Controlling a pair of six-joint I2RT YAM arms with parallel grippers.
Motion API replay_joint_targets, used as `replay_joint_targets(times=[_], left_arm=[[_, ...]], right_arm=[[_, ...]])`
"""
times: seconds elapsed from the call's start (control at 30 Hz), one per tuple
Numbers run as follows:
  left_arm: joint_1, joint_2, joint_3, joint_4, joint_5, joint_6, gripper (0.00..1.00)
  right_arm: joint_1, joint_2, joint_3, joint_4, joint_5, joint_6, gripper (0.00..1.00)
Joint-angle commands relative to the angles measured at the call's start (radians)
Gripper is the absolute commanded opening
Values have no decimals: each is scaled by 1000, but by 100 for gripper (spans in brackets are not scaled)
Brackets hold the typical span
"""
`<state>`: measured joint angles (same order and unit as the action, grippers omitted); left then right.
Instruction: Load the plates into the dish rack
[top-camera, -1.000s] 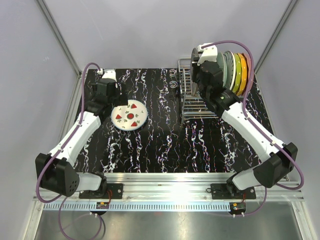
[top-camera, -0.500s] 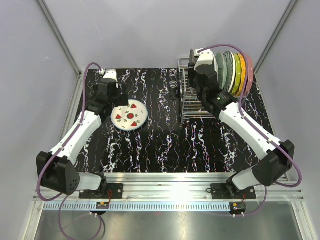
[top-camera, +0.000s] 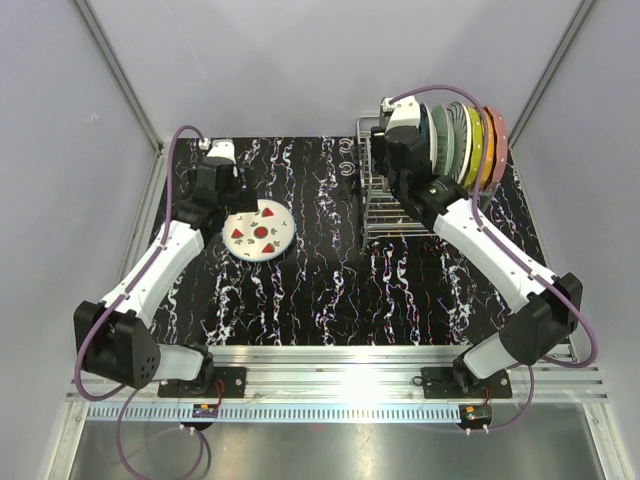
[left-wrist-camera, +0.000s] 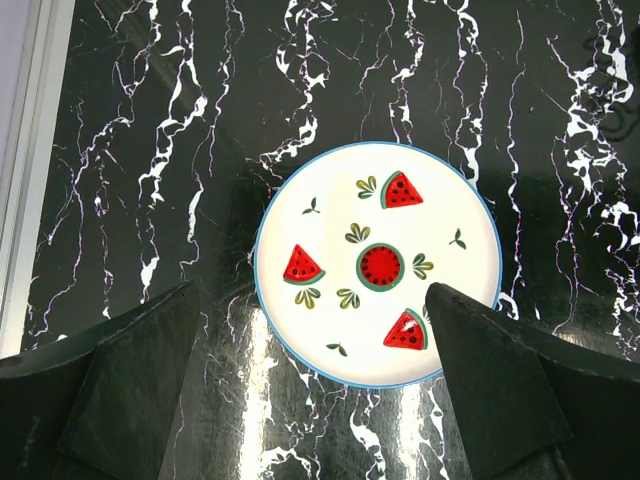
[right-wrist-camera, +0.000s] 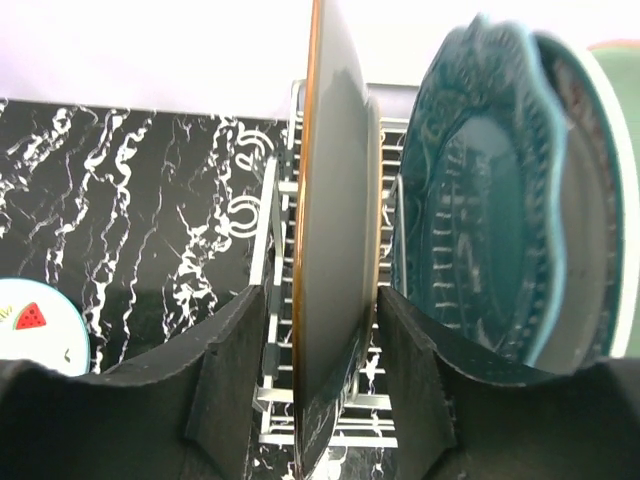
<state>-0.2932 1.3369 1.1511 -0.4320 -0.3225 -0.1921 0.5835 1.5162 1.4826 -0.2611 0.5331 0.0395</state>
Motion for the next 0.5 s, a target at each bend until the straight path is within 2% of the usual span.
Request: replay_joint_targets(times=[0.0,0.1,0.47], left_arm=[[5,4,9,35,11,3,99],[5,5,10,35,13,5,99],[5,16,10,35,37,5,99]], right_arm=[[7,-40,76,6,36,-30,57],[7,-56,96,-6,42,-35,61],[4,-120,157,-52,54,-92,65]])
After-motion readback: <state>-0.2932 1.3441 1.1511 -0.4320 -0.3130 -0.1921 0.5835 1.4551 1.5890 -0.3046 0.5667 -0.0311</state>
